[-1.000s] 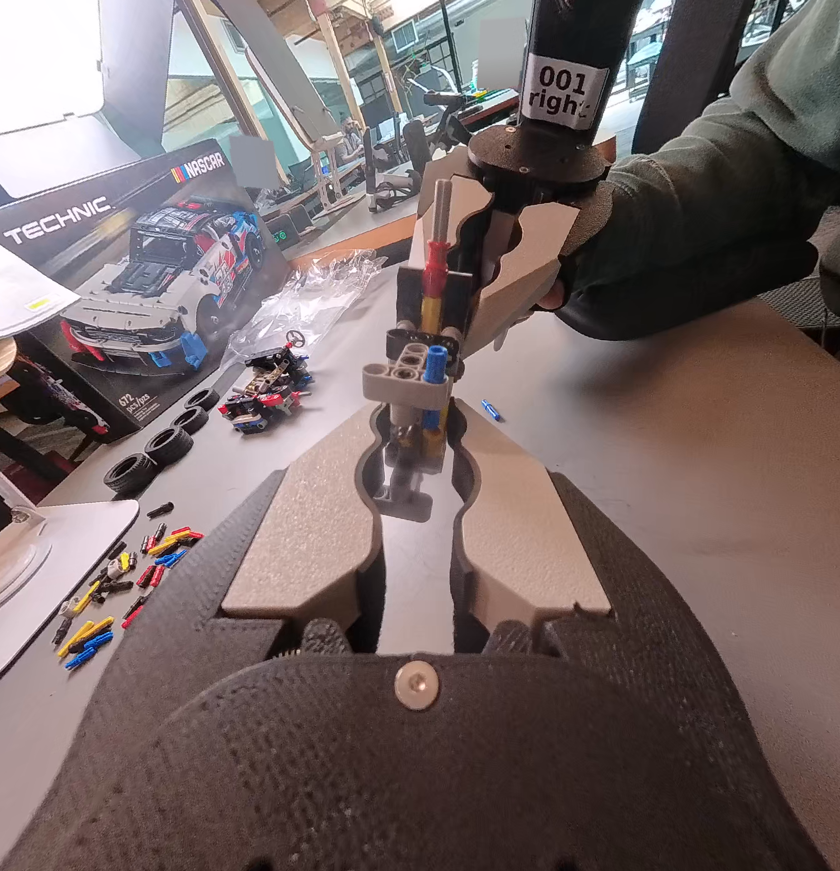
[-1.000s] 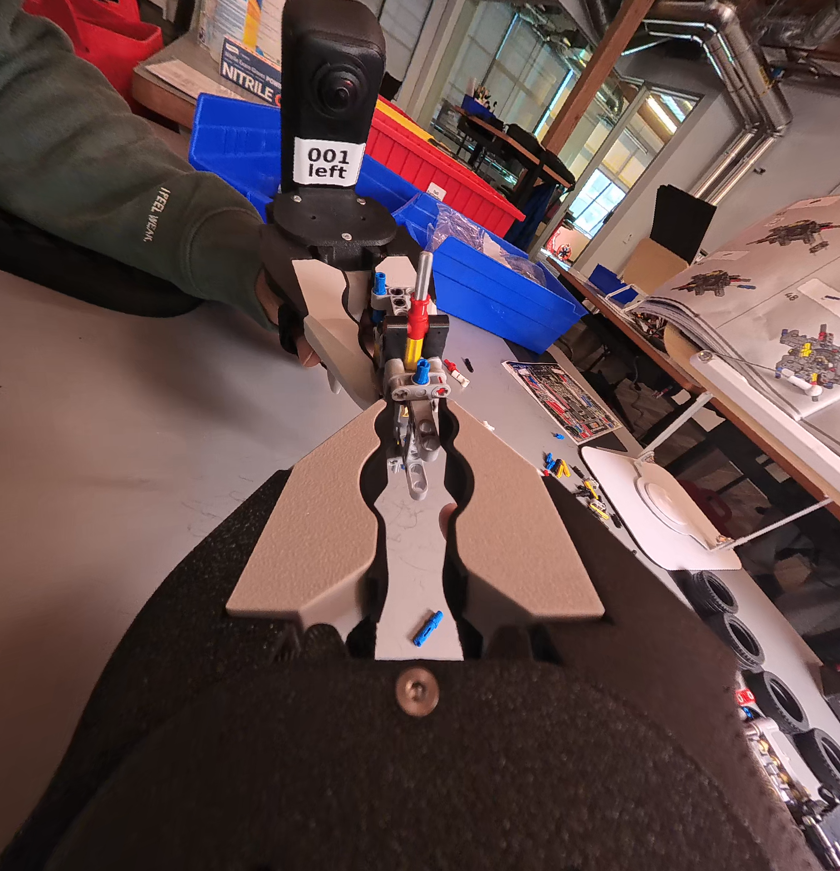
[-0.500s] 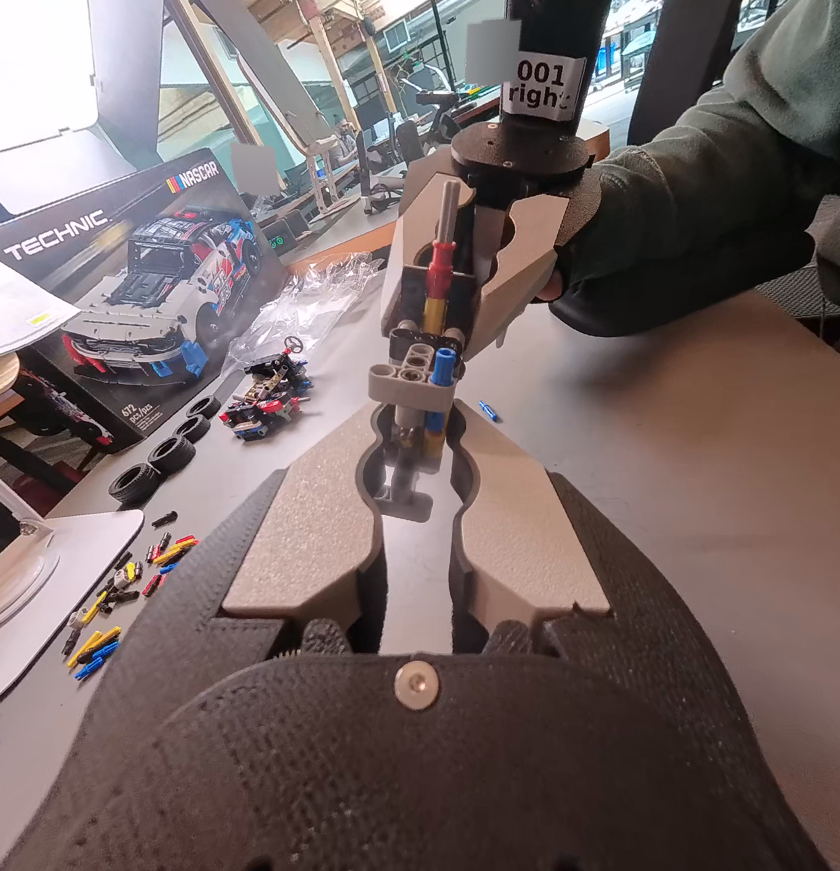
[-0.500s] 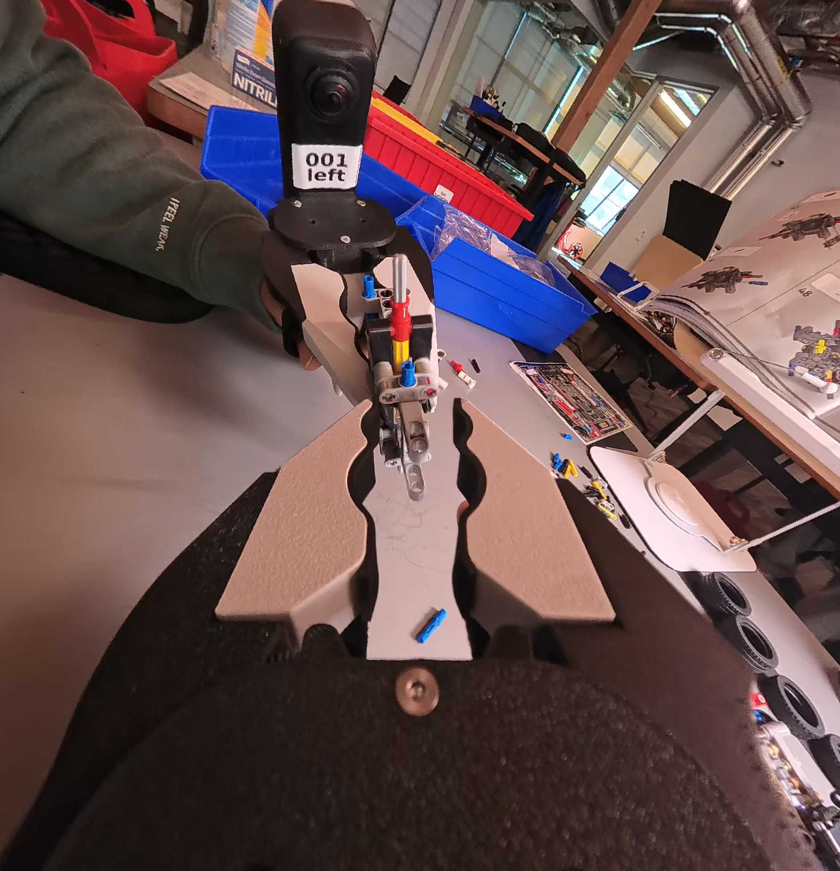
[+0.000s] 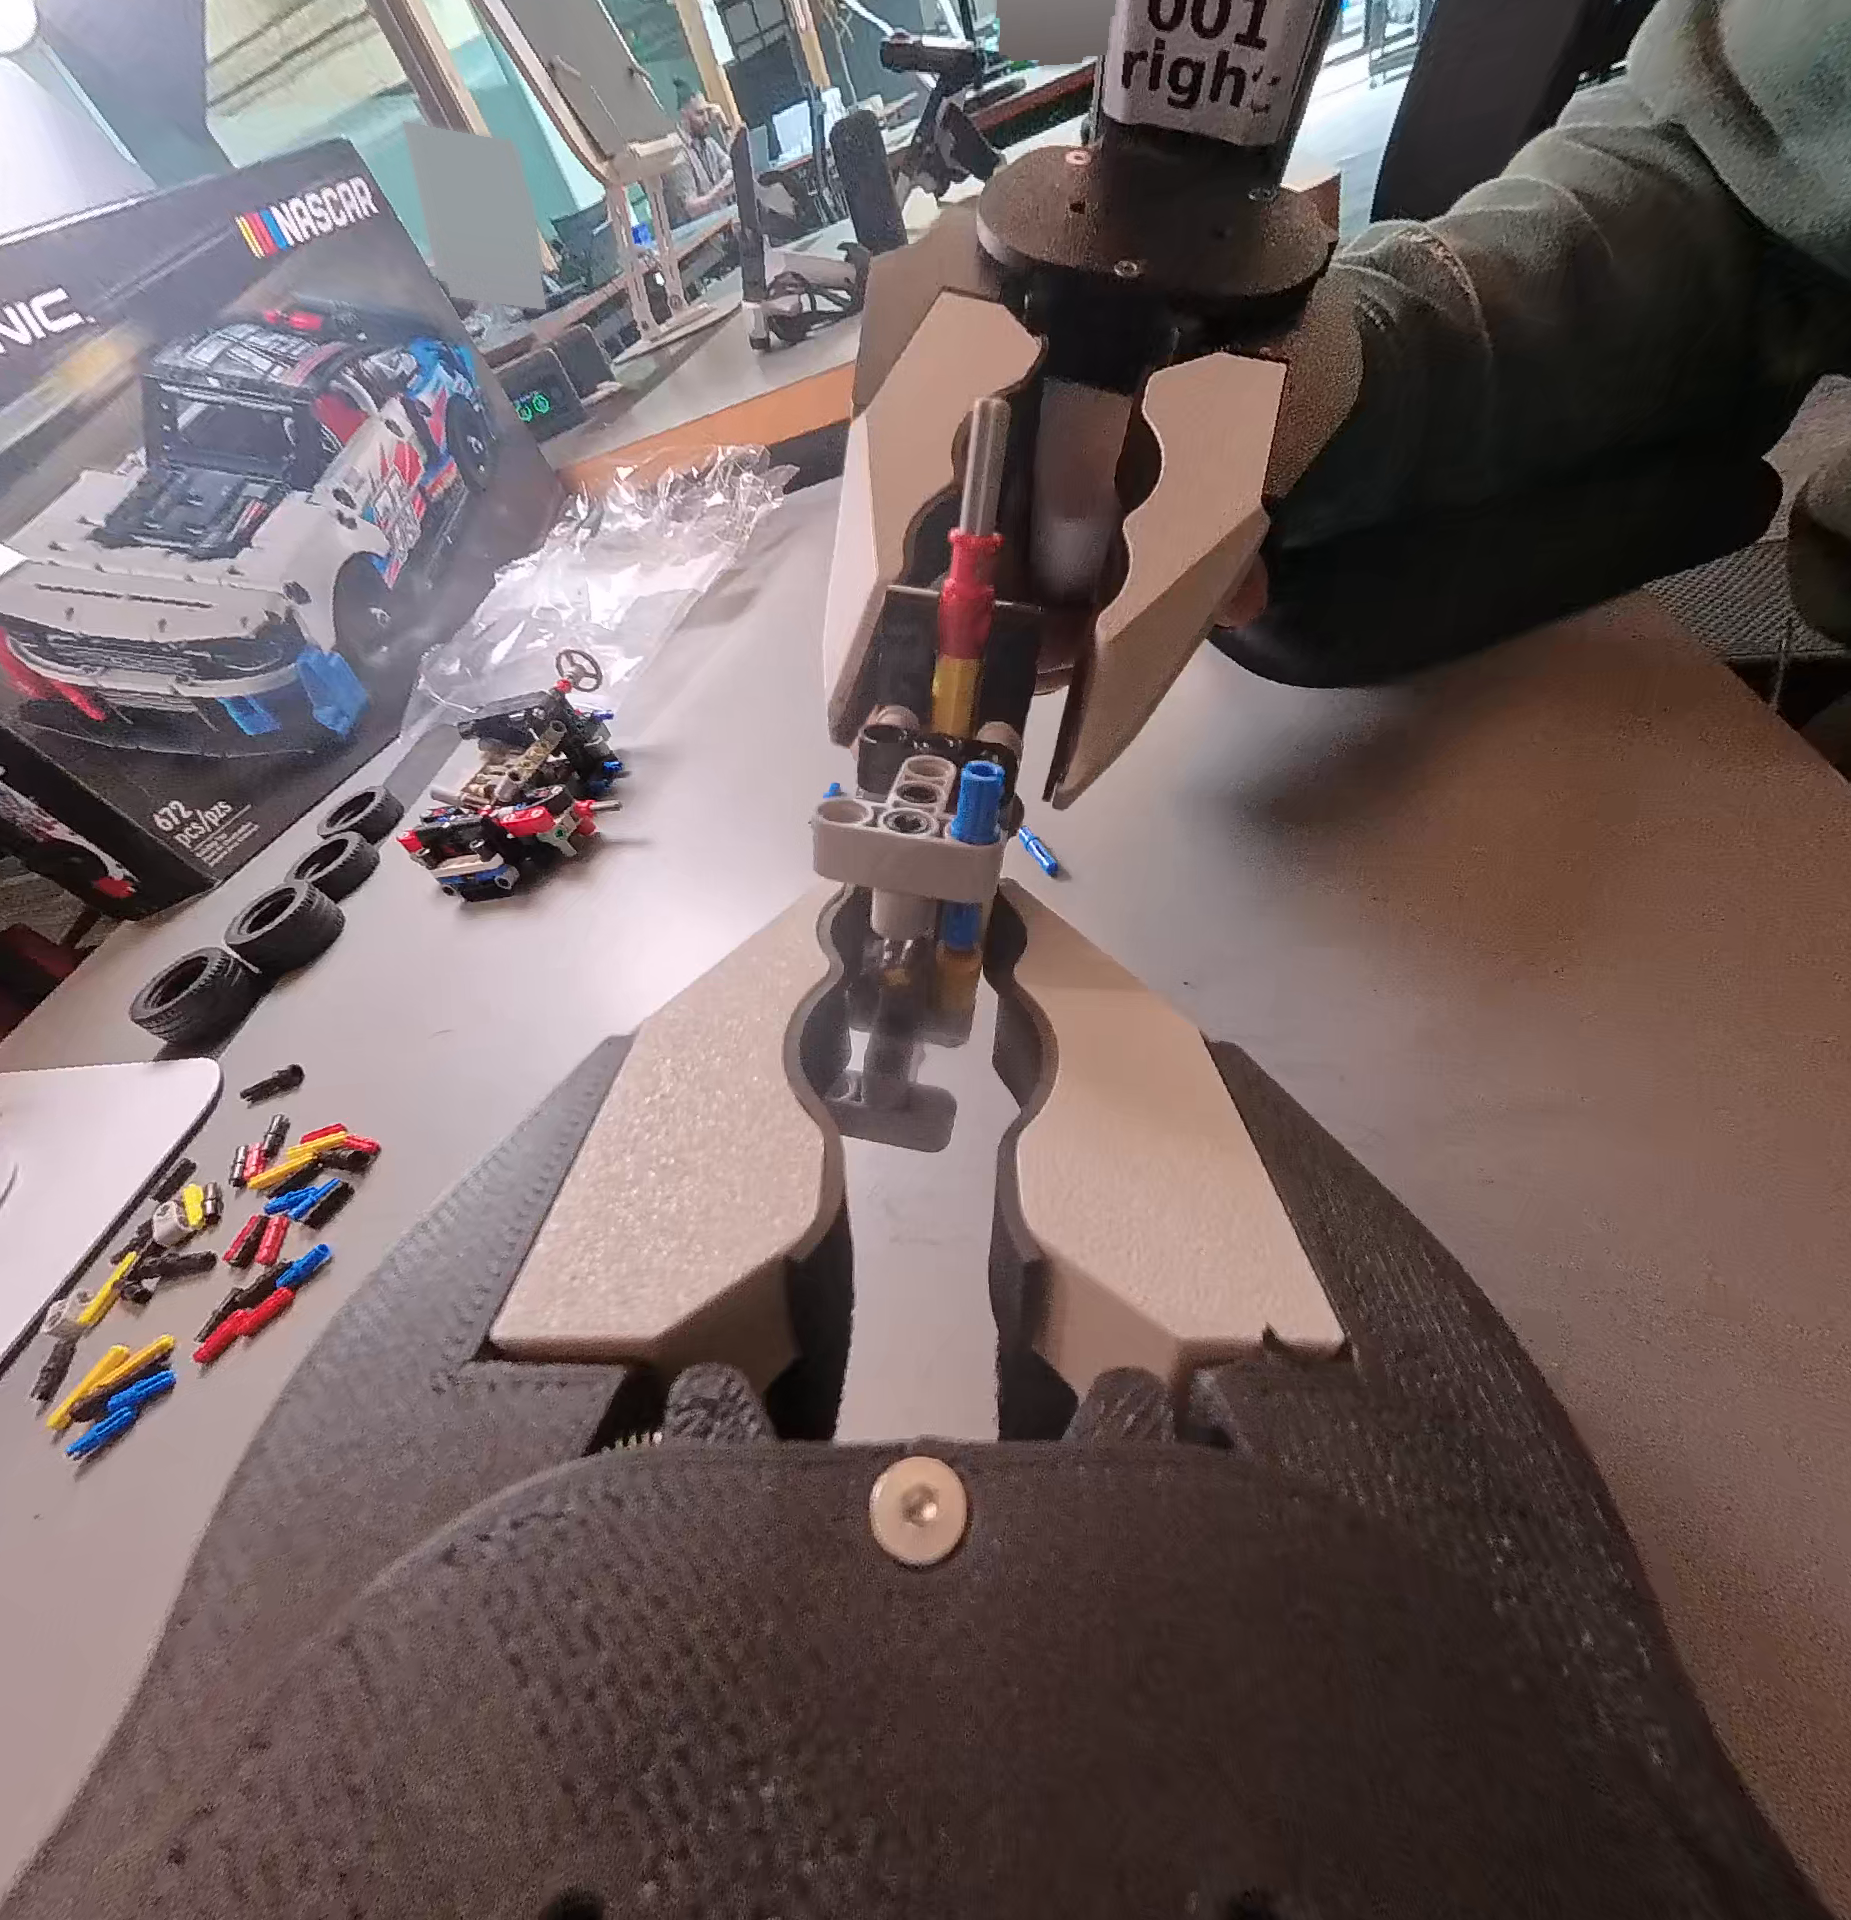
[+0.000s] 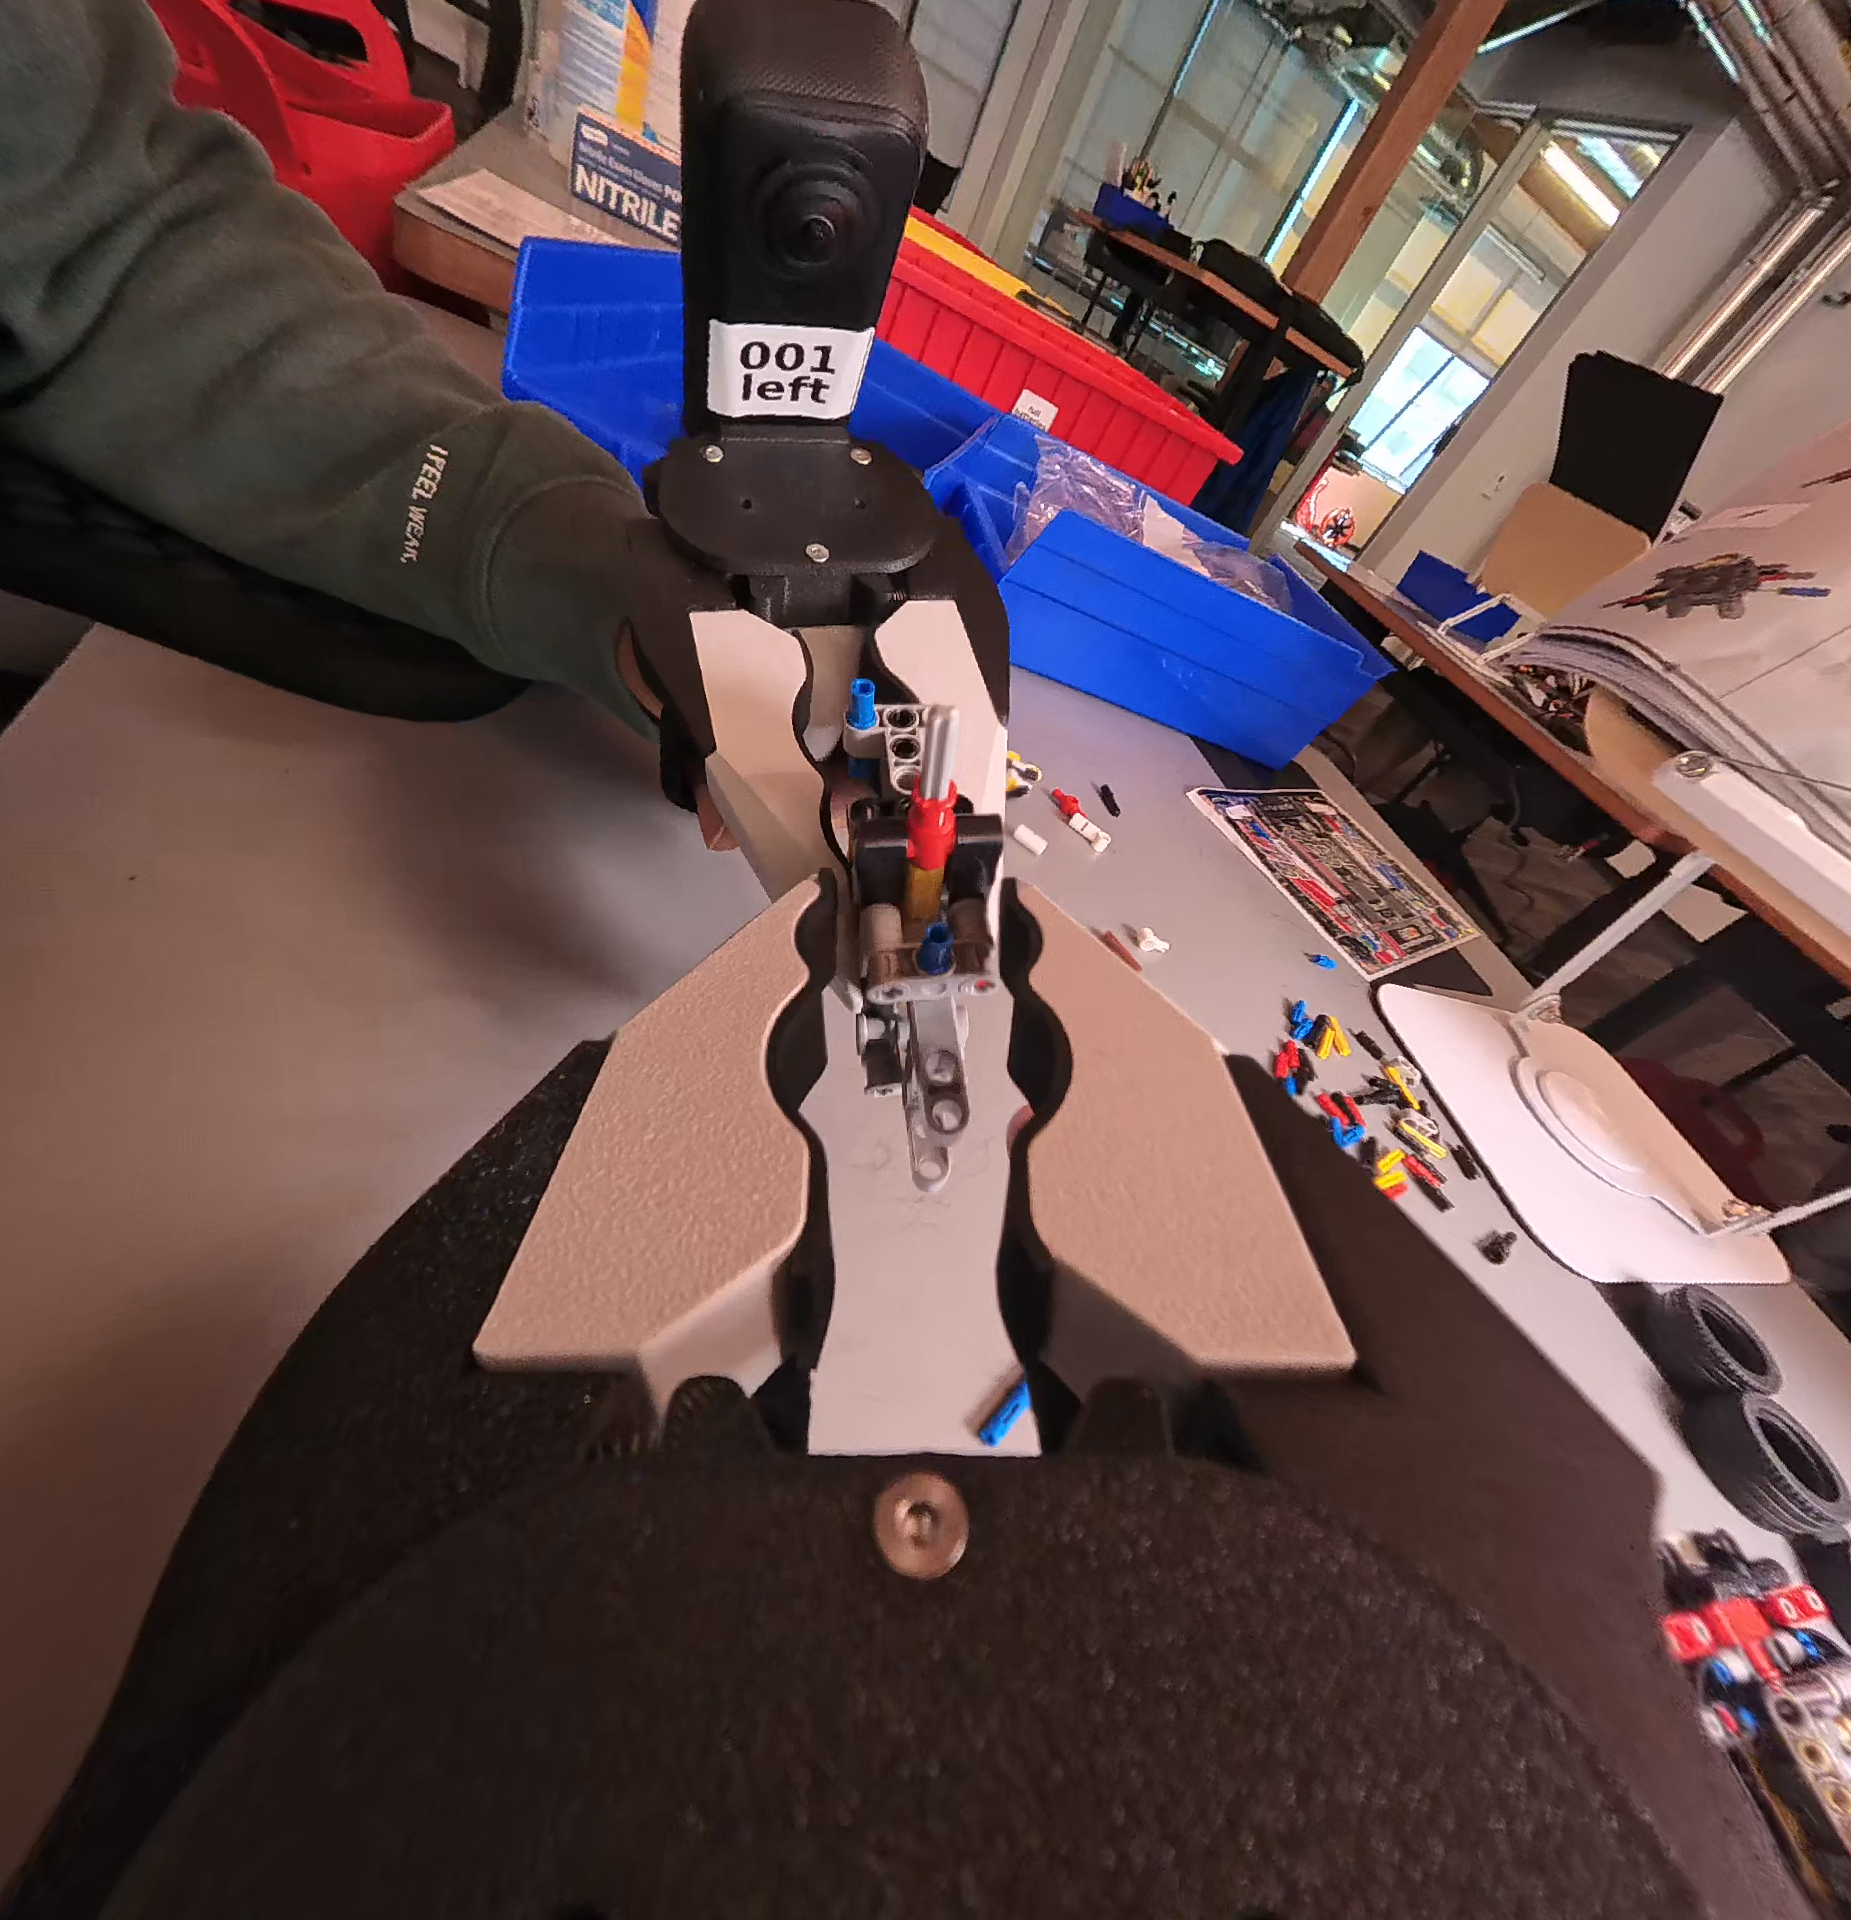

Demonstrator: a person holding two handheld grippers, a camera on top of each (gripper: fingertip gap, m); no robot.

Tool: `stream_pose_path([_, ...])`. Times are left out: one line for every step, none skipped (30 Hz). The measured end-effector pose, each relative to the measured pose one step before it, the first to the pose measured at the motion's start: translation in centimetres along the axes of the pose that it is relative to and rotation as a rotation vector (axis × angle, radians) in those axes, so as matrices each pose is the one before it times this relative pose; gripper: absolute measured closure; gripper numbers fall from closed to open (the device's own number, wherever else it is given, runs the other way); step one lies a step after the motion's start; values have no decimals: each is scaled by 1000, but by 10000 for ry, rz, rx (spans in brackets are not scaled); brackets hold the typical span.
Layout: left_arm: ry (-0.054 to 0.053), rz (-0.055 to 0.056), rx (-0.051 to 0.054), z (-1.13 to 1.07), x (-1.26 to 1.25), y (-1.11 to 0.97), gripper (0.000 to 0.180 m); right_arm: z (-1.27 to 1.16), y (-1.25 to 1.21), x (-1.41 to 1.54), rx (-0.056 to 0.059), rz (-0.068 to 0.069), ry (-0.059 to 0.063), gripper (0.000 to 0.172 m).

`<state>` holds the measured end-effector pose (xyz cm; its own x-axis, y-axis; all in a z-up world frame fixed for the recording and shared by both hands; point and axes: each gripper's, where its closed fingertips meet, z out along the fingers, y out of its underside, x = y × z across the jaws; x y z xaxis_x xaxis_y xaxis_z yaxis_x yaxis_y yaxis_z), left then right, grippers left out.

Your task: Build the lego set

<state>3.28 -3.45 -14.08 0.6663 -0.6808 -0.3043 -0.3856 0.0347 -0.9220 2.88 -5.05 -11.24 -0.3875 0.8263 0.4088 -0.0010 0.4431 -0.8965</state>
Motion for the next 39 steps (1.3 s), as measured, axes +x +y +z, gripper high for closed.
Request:
stream_pose_path([32,6,-44,58,93,64,160,50,11,10,11,61,18,146])
stream_pose_path([18,-26,-41,32,35,65,160,40,65,18,-24,42,3,147])
stream_pose_path([5,-45,-31,28,-9,68,160,12,64,22,-21,34,4,147])
stream_pose_path([10,-45,-20,11,-16,41,160,20,33,10,-2,54,-3,148])
stream_pose_path([7,-31,-17,11,-3,28,160,10,17,0,9,67,-17,148])
stream_pose_path([-2,-13,-13,4,6,15,160,-6,8,-1,18,56,-23,148])
stream_pose_path([-2,-16,-15,1,-8,12,160,-2,16,5,15,60,-26,148])
stream_pose_path([6,-33,-10,6,1,9,160,-5,4,16,20,68,-23,148])
stream_pose_path([11,-42,0,5,-8,-6,160,-1,-1,19,20,65,-16,148])
stream_pose_path([10,-40,-1,-4,-5,17,160,8,19,15,3,51,-8,148])
stream_pose_path([3,-25,-5,2,-17,27,160,8,35,7,-4,25,-1,148])
stream_pose_path([-15,3,-2,7,-15,30,160,13,32,10,-7,6,4,148])
stream_pose_path([-37,29,9,-3,-24,30,160,-1,26,5,-6,-6,6,148])
stream_pose_path([-39,33,19,3,-16,11,159,-7,24,-6,-8,7,-4,148])
stream_pose_path([-21,12,18,-2,-9,2,159,-14,35,4,-17,22,-7,148])
stream_pose_path([-3,-9,14,-9,-3,20,159,-15,26,3,-17,31,-6,148])
stream_pose_path([7,-20,15,-11,-13,8,159,-18,42,9,-19,33,-4,148])
stream_pose_path([11,-25,19,-16,2,1,159,-18,40,-1,-18,35,-10,148])
stream_pose_path([8,-34,22,-22,-19,-5,159,-14,50,22,-26,25,-2,148])
stream_pose_path([10,-54,28,-23,-22,-6,159,-33,55,29,-27,-1,13,148])
stream_pose_path([19,-70,39,-37,-23,-21,159,-49,59,49,-20,-14,23,148])
stream_pose_path([15,-68,45,-52,-35,-44,159,-56,79,59,-23,11,16,148])
stream_pose_path([6,-48,31,-37,-20,-44,159,-55,76,47,-23,40,4,149])
stream_pose_path([12,-20,0,4,6,16,159,-38,36,8,11,58,-27,149])
stream_pose_path([26,4,-25,41,52,37,160,-30,28,-48,9,54,-51,149])
stream_pose_path([29,17,-34,49,77,48,160,-8,41,-62,1,23,-50,149])
stream_pose_path([12,24,-30,27,50,27,160,-16,25,-25,10,2,-22,149])
stream_pose_path([0,17,-22,2,5,10,160,-10,15,1,13,14,-9,149])
stream_pose_path([6,-3,-15,-6,-13,-16,160,-11,-3,15,20,40,-12,149])
stream_pose_path([3,-12,-2,-3,-18,-32,160,-30,-8,22,30,43,-12,149])
stream_pose_path([-13,-3,8,-11,-33,-45,160,-13,-6,37,29,31,4,149])
stream_pose_path([-22,4,-4,-8,-39,-13,160,-22,6,35,14,10,13,148])
stream_pose_path([-27,8,-31,12,-37,33,160,12,63,36,-19,-5,26,148])
stream_pose_path([-38,17,-49,20,-51,82,160,13,82,41,-31,-13,40,148])
stream_pose_path([-37,19,-44,4,-58,82,160,0,66,52,-18,-9,33,148])
stream_pose_path([-5,-7,-24,-2,-31,59,160,-21,0,12,24,8,1,148])
stream_pose_path([27,-44,1,-12,-4,33,160,-39,-34,15,40,36,-12,148])
stream_pose_path([40,-51,12,2,26,13,160,-36,-22,9,25,41,-28,147])
stream_pose_path([42,-26,10,5,45,5,160,-23,19,-18,4,37,-38,147])
